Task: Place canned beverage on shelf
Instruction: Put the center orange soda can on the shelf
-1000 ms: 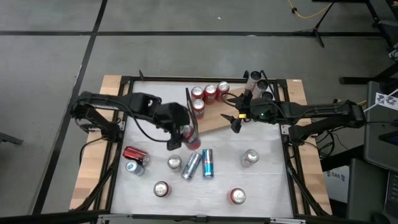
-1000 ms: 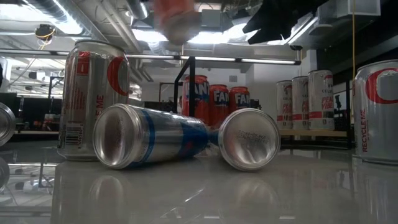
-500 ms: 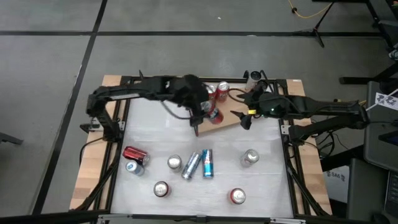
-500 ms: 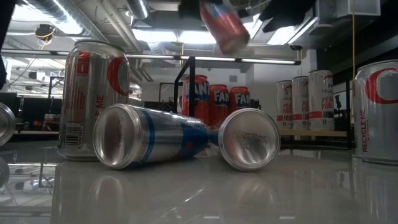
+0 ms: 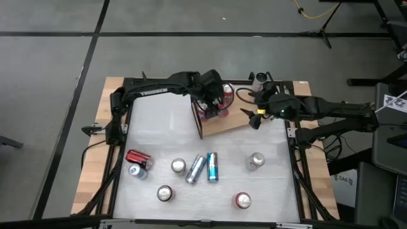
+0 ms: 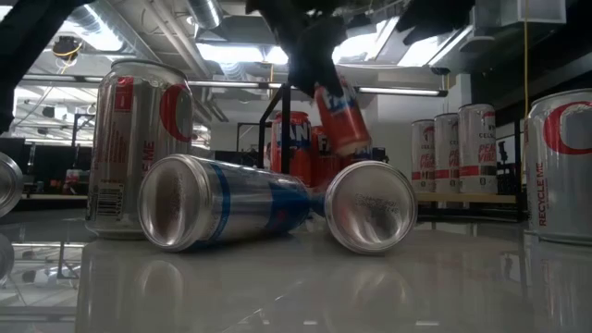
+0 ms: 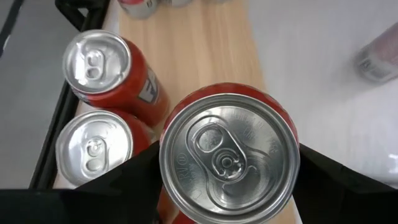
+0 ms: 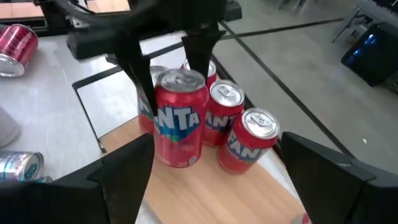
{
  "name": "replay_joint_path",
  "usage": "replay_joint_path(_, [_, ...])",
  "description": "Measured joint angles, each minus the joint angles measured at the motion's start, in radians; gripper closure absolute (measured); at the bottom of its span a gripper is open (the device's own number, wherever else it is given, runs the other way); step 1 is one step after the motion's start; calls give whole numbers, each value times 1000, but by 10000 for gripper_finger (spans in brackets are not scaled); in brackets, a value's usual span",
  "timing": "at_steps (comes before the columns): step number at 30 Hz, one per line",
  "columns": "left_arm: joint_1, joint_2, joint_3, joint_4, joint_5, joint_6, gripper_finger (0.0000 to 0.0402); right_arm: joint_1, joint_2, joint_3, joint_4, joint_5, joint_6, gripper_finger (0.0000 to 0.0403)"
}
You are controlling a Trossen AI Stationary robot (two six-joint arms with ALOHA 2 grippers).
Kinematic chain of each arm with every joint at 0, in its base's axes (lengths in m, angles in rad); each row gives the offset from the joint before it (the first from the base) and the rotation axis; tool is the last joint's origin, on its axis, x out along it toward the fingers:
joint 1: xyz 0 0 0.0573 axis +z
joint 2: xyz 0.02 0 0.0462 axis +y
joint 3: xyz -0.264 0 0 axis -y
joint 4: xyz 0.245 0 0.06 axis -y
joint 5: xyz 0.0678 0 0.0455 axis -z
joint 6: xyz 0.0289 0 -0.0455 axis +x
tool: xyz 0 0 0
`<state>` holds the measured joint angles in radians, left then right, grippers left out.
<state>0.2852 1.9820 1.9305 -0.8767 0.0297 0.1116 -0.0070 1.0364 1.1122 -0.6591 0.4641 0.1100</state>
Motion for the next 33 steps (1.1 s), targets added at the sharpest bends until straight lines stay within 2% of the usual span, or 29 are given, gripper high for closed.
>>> replay_joint_path(8, [-12, 22, 0, -8, -53, 57, 131, 0, 26, -92, 26, 0, 47, 62])
replay_joint_path(17, [-13, 35, 0, -38, -73, 59, 131, 0, 87, -214, 211, 17, 52, 62])
replay_joint_path(29, [-13, 52, -1, -32, -70, 59, 131, 0, 232, -275, 341, 23, 54, 62])
replay_joint_path(33, [-13, 74, -1, -38, -73, 59, 127, 0, 279, -275, 370, 59, 50, 62])
